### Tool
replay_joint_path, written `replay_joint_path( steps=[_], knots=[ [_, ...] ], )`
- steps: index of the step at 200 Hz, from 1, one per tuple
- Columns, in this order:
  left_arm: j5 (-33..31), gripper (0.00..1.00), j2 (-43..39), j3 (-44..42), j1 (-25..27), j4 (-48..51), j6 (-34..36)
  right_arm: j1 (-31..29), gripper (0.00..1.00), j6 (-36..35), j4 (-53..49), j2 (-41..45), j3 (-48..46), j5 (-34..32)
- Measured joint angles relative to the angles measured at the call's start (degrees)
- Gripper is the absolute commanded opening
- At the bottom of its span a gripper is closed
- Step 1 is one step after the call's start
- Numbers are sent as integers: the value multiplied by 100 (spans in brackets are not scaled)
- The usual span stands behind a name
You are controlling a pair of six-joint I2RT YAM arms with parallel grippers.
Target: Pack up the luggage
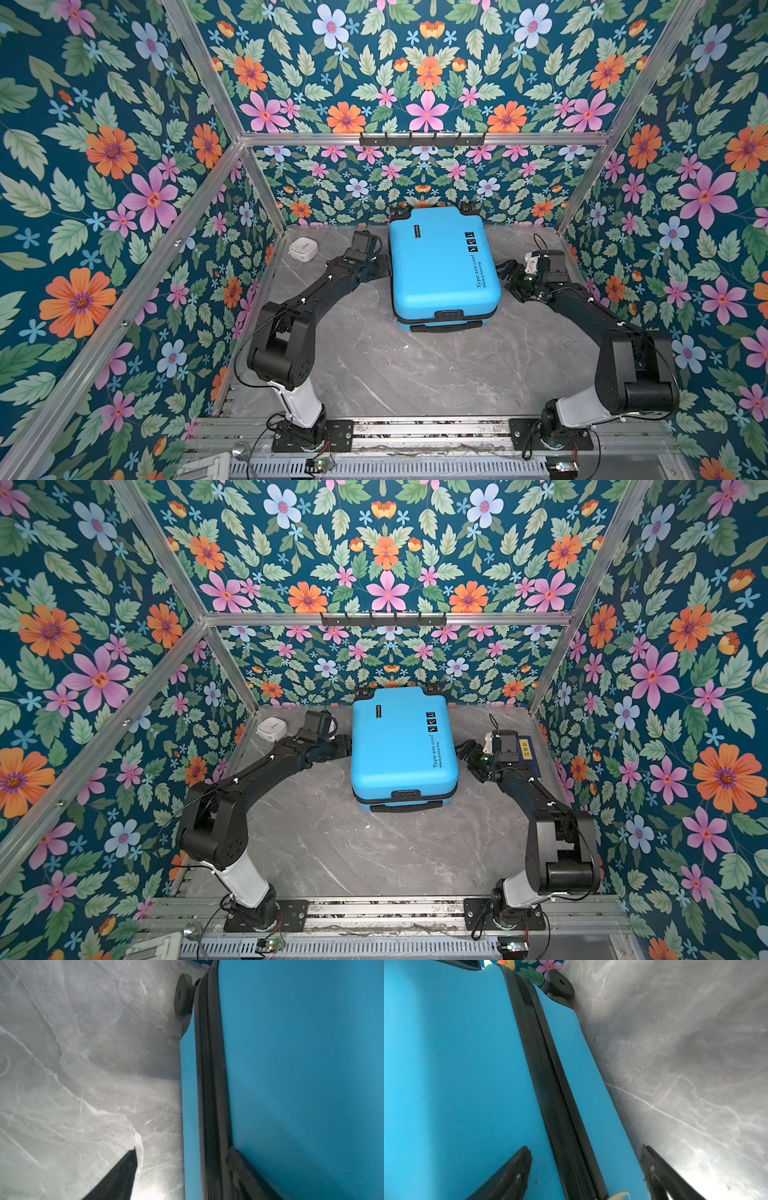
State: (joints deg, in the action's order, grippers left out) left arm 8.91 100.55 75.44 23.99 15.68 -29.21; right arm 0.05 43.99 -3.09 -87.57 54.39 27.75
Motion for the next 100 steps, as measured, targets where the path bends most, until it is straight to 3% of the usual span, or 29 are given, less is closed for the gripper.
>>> replay_joint_path(
  steps=[62, 100],
  knots=[
    [55, 73, 503, 544, -236, -181, -39, -42, 84, 107, -50, -935, 1025, -72],
    [385, 72, -81, 2, -468, -446, -85, -57, 89, -37, -299, -879, 1025, -48]
  ],
)
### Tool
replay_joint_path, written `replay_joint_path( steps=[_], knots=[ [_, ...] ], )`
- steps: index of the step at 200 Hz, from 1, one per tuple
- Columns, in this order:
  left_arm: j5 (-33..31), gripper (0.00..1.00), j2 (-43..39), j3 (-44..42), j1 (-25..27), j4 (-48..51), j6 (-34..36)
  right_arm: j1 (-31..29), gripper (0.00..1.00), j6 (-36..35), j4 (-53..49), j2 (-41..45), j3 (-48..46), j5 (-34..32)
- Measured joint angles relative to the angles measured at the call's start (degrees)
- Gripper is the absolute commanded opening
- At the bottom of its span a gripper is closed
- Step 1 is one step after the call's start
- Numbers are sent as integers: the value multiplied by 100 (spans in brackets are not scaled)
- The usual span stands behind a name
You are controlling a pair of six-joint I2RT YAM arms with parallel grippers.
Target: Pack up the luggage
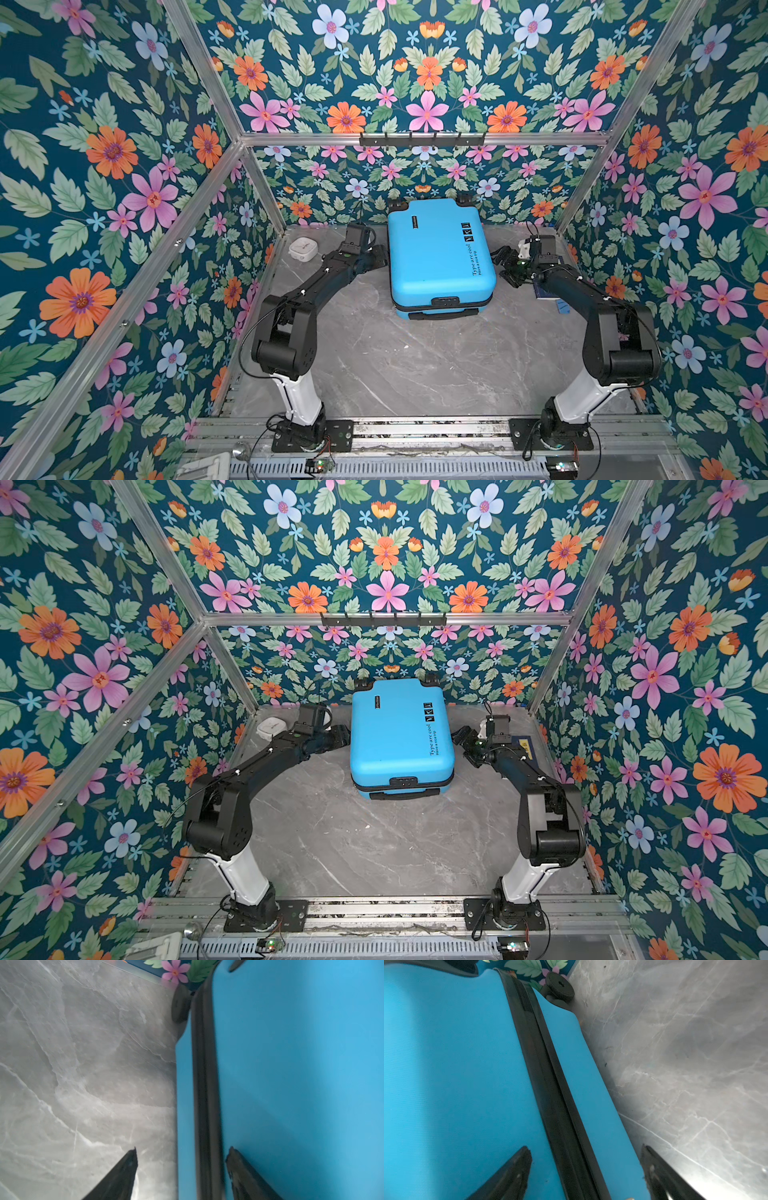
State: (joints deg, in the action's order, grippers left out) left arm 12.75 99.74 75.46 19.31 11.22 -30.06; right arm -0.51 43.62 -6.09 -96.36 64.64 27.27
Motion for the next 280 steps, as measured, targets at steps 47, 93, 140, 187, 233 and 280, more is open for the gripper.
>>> replay_joint_path(
  steps=[47, 93, 140, 187, 233, 280],
  knots=[
    [330, 75, -1751, -1556, -203, -516, 356, 680, 94, -186, -284, 960, -994, 612],
    [404, 93, -3768, -4065, -210, -1532, 632, 804, 92, -289, -424, 2323, -2124, 682],
    [328, 100, -4999, -6255, -210, -3058, 0, -378, 91, -68, -498, 4113, -3434, 153],
    [247, 73, -4887, -7501, -149, -5064, -697, -1939, 78, 551, -509, 4715, -3939, -798],
    [39, 65, -3860, -7510, 1073, -6693, 42, -2374, 69, 846, -216, 3825, -3604, -1154],
    [-374, 62, -2352, -7512, 1268, -8199, 789, -2568, 64, 850, 90, 3344, -3265, -1246]
  ],
)
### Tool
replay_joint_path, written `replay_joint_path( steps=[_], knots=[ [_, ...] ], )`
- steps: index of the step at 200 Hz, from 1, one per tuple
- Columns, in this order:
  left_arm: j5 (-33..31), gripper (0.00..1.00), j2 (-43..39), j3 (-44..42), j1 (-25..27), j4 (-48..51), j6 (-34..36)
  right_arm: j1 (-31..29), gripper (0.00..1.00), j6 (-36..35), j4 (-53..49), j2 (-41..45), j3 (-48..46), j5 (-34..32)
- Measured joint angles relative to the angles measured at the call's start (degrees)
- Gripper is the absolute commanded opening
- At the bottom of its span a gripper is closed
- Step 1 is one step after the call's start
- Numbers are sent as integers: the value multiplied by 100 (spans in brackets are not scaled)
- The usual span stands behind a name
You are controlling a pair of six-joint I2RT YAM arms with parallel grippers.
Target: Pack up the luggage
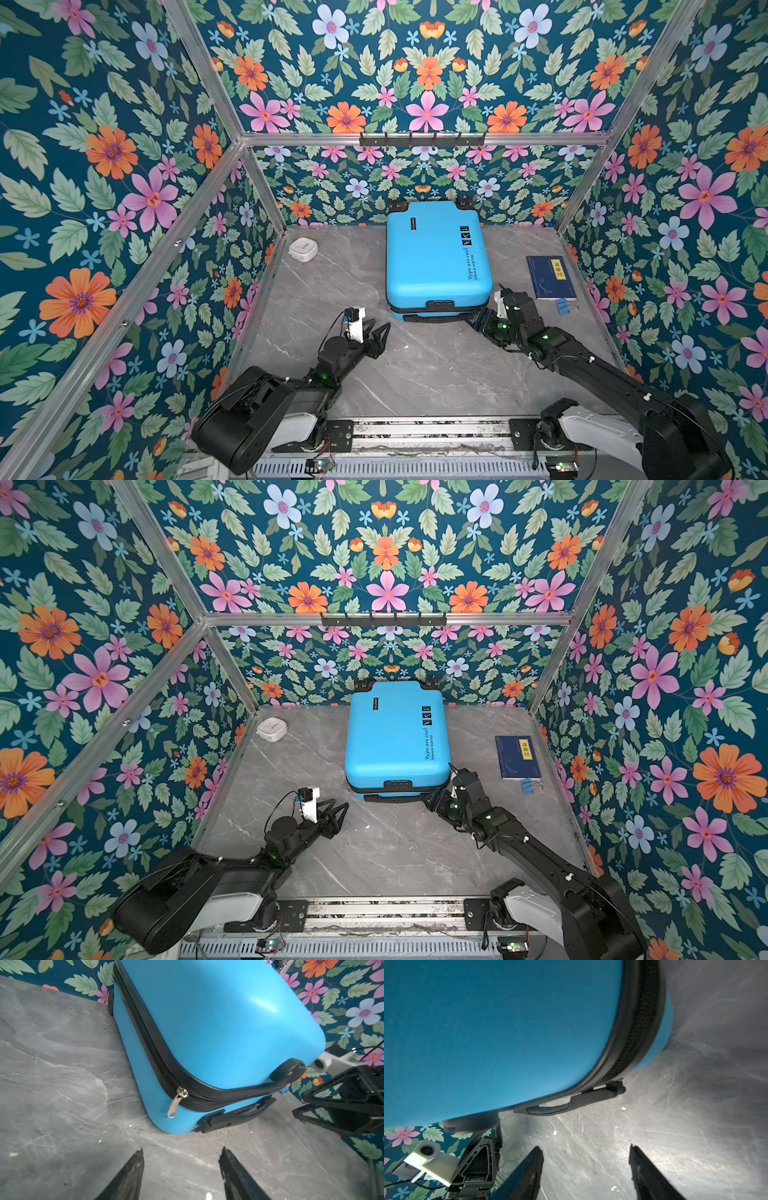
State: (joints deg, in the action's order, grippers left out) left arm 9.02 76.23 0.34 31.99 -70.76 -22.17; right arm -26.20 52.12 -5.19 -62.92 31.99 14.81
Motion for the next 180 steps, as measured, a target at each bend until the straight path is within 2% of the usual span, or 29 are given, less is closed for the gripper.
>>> replay_joint_path(
  steps=[39, 60, 103, 149, 180],
  knots=[
    [81, 57, 1613, 142, 11, -1268, 304, -20, 62, 17, 76, -304, 96, -4],
    [199, 57, 2162, 341, 11, -1692, 437, -20, 61, 17, 26, -337, 216, -103],
    [282, 58, 2280, 511, 15, -2068, 857, 177, 60, -157, -96, -470, 494, -149],
    [186, 56, 2455, 649, 15, -2144, 1178, 667, 59, -321, -109, -656, 566, 269],
    [94, 53, 2524, 745, 15, -2144, 1351, 931, 59, -448, -284, -789, 815, 297]
  ],
)
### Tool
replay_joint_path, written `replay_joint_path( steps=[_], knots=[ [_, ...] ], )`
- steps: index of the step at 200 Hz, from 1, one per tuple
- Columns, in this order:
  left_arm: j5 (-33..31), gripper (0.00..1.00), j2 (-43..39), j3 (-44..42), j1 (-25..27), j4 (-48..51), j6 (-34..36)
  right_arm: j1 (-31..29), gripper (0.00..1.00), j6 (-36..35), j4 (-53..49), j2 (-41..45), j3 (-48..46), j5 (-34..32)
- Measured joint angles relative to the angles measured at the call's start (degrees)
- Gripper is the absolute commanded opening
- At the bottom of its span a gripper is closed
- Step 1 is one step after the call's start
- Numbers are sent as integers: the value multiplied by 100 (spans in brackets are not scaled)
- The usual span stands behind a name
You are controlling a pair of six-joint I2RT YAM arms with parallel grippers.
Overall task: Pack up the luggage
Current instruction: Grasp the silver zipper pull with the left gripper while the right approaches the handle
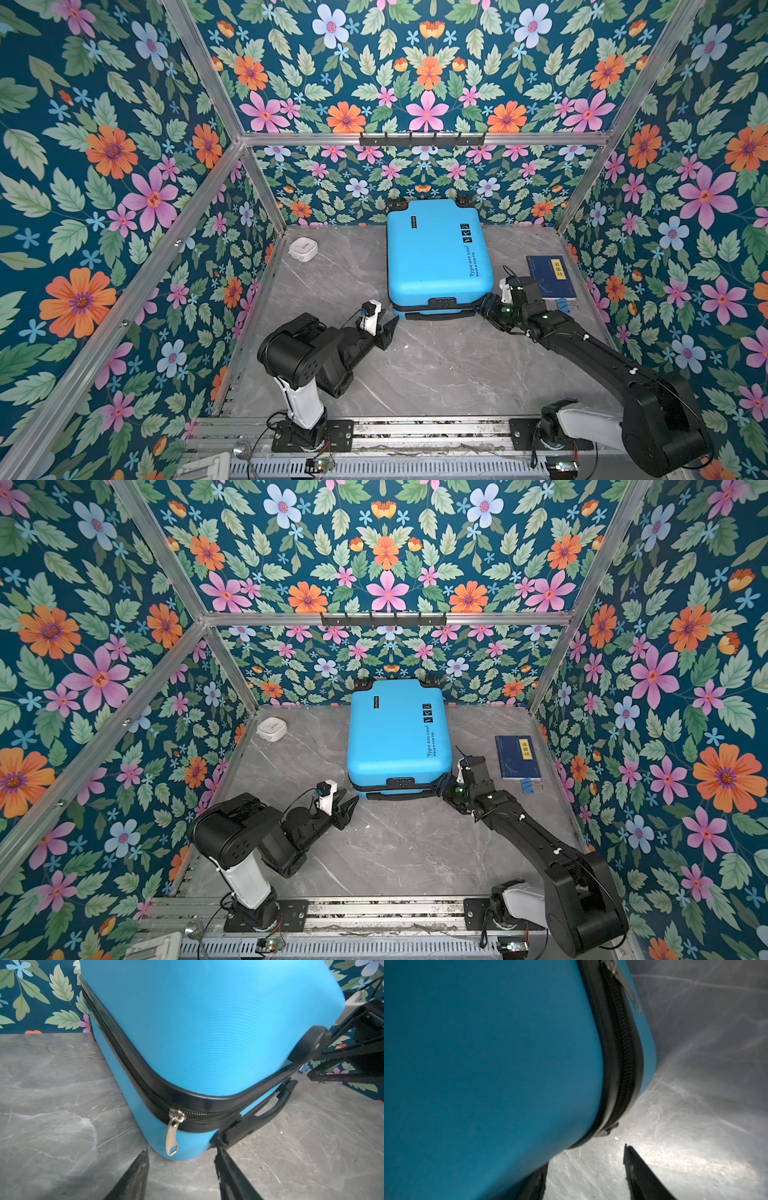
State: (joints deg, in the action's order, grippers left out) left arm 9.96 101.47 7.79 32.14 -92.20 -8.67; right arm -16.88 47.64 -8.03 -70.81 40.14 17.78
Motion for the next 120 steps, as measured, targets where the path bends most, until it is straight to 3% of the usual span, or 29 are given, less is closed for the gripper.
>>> replay_joint_path(
  steps=[63, 120],
  knots=[
    [-55, 48, 59, 256, 0, -59, 328, 146, 58, -260, -74, -166, 289, 52],
    [50, 45, 243, 599, -76, -42, 428, 151, 58, -216, -118, 522, -267, 151]
  ],
)
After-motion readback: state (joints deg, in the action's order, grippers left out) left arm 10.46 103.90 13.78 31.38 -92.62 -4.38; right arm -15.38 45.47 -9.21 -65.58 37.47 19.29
